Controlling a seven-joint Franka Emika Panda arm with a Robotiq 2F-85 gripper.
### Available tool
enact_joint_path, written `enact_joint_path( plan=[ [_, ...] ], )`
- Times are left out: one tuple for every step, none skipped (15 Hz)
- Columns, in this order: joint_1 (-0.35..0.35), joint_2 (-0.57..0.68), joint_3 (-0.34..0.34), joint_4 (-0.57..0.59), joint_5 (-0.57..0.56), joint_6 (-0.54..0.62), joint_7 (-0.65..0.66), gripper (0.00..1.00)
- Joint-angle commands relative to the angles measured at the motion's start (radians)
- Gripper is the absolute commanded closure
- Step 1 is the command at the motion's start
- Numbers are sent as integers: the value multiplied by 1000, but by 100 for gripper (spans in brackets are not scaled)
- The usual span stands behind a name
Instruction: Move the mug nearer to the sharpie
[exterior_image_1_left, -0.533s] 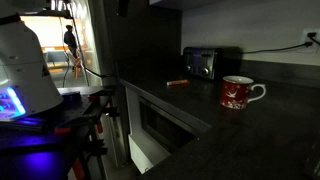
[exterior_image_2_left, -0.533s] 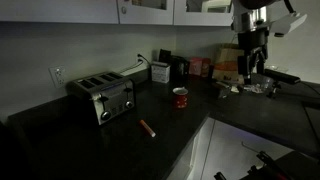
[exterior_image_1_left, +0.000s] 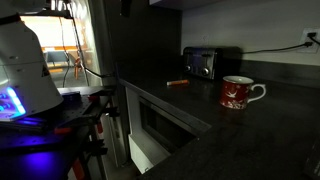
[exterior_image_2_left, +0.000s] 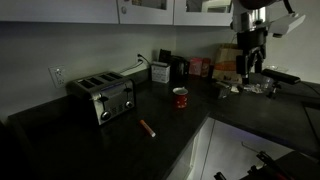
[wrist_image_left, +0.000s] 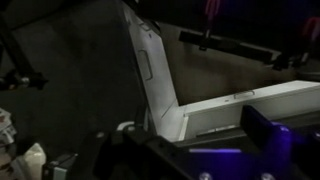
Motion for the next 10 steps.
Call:
enact_joint_path(
  plan=[
    [3,100,-25,35,17,165,78,0],
    [-6,149,-23,49,27,247,132,0],
    [-12,218,-22,77,43,317,183,0],
    [-18,284,-15,105,49,387,238,0],
    [-19,358,-11,141,63,456,290,0],
    [-19,428,-6,185,76,494,342,0],
    [-18,511,-2,239,81,541,400,0],
    [-13,592,-4,300,95,567,449,0],
    [-3,667,-10,365,130,577,477,0],
    [4,736,-17,428,162,579,506,0]
  ],
)
